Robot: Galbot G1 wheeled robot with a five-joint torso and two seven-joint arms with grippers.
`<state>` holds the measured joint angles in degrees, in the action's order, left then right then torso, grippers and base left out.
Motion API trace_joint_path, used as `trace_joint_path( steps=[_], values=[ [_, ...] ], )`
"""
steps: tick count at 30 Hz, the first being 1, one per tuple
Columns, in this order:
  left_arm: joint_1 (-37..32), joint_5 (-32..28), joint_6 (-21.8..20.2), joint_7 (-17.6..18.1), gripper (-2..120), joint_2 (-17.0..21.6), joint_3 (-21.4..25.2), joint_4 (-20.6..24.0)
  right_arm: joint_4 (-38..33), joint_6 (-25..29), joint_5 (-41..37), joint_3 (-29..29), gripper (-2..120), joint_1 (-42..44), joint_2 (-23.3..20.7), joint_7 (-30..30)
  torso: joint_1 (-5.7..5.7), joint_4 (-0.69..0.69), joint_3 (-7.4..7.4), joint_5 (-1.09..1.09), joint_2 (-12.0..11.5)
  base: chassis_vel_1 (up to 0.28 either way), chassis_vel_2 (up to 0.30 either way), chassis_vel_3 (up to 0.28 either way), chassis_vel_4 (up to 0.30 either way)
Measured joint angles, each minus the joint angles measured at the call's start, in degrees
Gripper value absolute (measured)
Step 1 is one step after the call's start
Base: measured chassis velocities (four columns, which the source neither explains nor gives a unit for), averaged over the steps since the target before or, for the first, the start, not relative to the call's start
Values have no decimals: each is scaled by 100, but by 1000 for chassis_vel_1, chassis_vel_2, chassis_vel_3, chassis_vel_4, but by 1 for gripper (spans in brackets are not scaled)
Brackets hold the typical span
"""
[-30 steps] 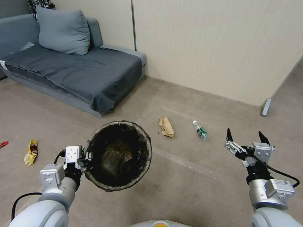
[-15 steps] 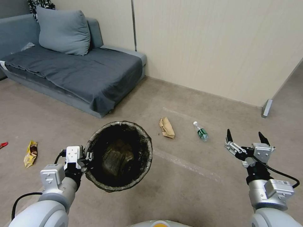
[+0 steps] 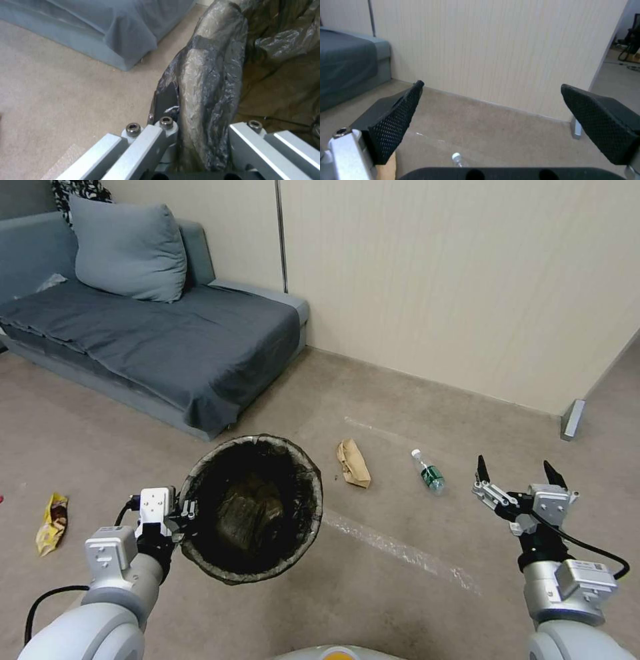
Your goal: Pick up the trash bin, then pick up the garbage from the floor and place it into the trash bin.
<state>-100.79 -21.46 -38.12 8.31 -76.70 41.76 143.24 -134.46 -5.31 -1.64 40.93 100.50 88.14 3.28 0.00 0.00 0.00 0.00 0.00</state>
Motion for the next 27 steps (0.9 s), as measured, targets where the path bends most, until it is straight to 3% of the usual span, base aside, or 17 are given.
trace_joint_path(
  steps=[27],
  values=[
    [16,3,6,-7,2,-76,17,0,72,68,-51,4,100,-64,-23,-70,0,0,0,0,0,-89,89,90,-92]
  ],
)
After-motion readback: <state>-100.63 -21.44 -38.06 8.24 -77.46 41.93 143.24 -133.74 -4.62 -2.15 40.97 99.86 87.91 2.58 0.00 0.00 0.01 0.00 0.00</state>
